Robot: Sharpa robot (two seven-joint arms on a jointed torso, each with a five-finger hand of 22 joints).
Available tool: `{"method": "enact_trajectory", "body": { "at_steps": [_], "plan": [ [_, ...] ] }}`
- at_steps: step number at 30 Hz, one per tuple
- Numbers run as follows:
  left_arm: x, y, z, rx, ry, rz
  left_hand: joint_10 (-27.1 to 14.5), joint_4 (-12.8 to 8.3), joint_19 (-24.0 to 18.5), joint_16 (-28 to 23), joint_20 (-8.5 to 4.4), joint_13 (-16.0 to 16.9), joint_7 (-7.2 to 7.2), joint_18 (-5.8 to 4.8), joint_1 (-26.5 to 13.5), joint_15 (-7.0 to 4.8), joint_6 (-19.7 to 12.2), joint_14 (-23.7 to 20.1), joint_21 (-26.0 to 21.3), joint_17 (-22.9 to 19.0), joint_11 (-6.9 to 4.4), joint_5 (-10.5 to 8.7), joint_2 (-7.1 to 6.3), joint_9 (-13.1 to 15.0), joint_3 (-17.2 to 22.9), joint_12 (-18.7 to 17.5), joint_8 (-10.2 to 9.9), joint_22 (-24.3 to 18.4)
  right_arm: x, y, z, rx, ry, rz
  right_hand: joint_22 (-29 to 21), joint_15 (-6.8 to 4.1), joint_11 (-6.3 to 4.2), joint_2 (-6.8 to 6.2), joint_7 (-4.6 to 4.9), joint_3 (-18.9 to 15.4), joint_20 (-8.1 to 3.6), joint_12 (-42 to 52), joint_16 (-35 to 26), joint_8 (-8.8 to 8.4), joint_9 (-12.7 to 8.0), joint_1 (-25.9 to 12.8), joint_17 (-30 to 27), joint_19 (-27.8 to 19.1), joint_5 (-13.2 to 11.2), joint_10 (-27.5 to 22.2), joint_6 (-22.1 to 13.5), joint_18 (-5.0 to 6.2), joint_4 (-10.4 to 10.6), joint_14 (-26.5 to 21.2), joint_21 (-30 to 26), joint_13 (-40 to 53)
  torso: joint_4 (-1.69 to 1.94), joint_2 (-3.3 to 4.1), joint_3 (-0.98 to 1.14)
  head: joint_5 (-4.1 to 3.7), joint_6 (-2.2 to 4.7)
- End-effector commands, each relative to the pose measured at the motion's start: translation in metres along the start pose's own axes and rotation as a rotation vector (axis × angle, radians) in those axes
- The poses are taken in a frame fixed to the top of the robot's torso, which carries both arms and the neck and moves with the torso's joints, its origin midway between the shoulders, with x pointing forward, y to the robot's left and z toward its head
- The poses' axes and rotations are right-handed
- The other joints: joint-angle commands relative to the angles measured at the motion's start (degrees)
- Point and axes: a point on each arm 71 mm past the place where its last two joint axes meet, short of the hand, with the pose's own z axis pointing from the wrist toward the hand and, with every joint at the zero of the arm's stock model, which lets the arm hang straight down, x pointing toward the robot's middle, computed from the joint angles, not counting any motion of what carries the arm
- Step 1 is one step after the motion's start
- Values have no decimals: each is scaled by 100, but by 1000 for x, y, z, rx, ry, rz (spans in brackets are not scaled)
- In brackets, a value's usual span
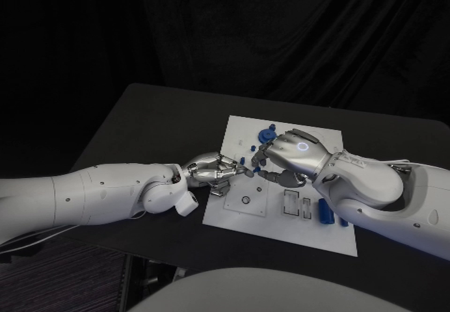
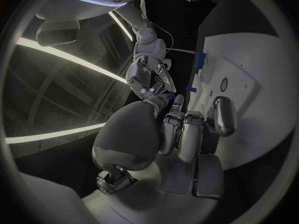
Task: Assemble the parts on the task board
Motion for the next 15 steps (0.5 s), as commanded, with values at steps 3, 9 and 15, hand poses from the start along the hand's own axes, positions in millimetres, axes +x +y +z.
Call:
{"method": "enact_trajectory", "body": {
  "at_steps": [3, 9, 15],
  "plan": [
    [-1, -3, -4, 35, -16, 2, 597, -72, -60, 15, 7, 1507, 3, 82, 66, 6, -48, 615, -42, 1507, 30, 41, 17, 14, 62, 15, 36, 487, 8, -4, -2, 26, 36, 10, 691, -33, 29, 33, 12, 47, -13, -24, -16, -10, 10, 0, -8, 8, 22, -4, -17, -91, -6, 5, -7, 10, 1, -1, -1, -2, -1],
    [-5, -7, -10, 81, -54, 20, 597, -177, -49, 15, 5, 1507, 5, 79, 137, 6, -6, 615, -48, 1507, 34, 201, -45, 36, 87, 15, 77, 496, 18, -5, -4, 35, 66, 17, 689, -31, 33, 36, 15, 52, -14, -30, -20, -15, 11, 7, -14, 4, 22, -14, -22, -89, -8, 1, -16, 13, 1, 0, -1, 7, -1],
    [-9, -10, -15, 121, -85, 38, 597, -240, -44, 15, 0, 1507, -6, 80, 176, -1, 22, 615, -51, 1507, 24, 317, -62, 49, 120, 15, 102, 500, 30, -5, -5, 48, 103, 28, 680, -26, 38, 39, 21, 61, -15, -38, -31, -23, 13, 18, -25, -12, 20, -29, -31, -83, -13, -7, -58, 18, 3, -1, -4, 4, -1]
  ]
}}
